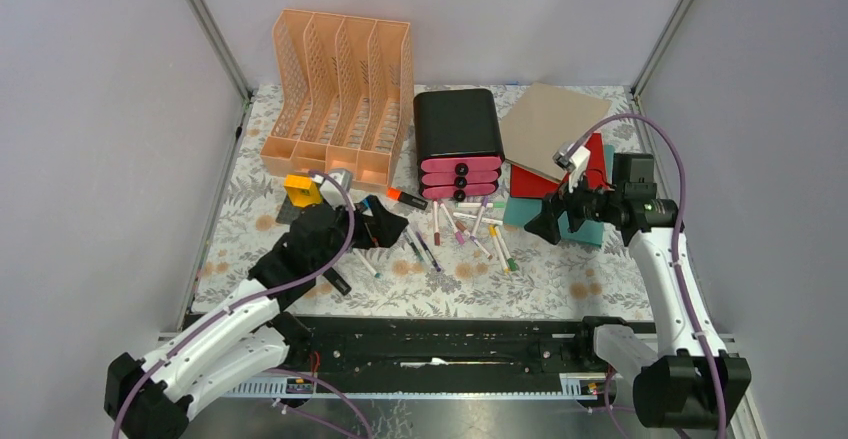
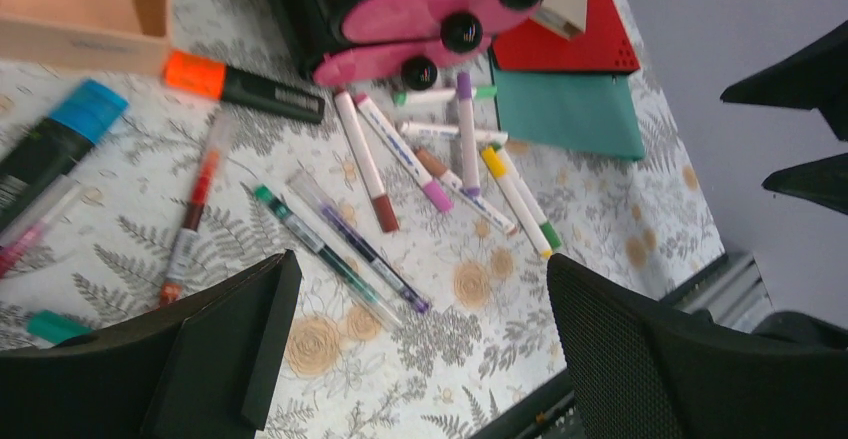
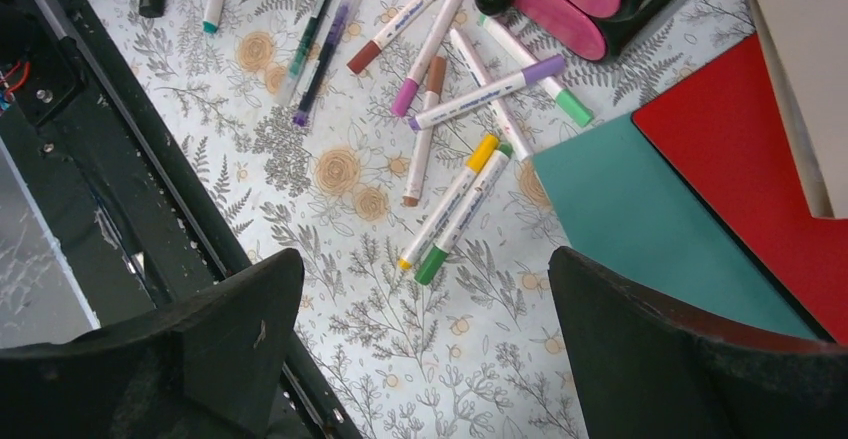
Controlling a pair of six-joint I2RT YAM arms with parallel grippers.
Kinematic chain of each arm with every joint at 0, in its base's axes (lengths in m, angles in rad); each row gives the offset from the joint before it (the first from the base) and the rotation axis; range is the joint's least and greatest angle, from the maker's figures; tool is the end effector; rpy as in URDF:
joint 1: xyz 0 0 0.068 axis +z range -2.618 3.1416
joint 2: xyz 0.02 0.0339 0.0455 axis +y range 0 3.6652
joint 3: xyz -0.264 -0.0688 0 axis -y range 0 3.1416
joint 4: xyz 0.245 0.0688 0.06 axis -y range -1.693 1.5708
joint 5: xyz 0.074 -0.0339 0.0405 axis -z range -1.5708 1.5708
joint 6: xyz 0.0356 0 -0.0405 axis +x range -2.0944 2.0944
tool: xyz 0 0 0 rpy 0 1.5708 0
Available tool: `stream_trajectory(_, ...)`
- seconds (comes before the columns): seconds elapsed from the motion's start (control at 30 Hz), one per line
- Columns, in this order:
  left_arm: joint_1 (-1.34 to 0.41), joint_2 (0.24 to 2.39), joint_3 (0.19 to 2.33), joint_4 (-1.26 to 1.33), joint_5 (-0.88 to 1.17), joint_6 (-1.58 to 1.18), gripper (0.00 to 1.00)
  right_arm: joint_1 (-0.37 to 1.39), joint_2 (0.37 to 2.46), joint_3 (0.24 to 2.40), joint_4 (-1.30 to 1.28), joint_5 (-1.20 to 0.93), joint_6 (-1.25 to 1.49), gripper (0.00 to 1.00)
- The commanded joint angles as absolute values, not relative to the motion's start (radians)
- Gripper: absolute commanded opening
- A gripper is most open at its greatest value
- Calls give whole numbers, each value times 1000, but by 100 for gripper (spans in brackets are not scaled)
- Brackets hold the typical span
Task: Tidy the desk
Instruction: Open the drawer in the storage box.
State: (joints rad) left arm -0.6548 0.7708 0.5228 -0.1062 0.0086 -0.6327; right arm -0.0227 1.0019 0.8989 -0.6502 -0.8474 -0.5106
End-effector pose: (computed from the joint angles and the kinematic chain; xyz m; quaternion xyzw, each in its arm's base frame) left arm 0.1471 -0.1133 0.2574 0.0115 0.8205 -0.3458 0.4550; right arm 0.1994 0.0222 0.3037 -0.3606 0.7722 0.2684 0.4490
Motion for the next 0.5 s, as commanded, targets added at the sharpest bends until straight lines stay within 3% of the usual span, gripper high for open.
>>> stream_trajectory(0.0, -656, 712, 525, -26, -113, -579, 99, -83, 1034, 980, -743, -876, -622, 100)
stream_trajectory(0.47, -625, 868, 578, 38, 37, -535, 99, -325, 1128, 954, -743, -1004, -667, 100)
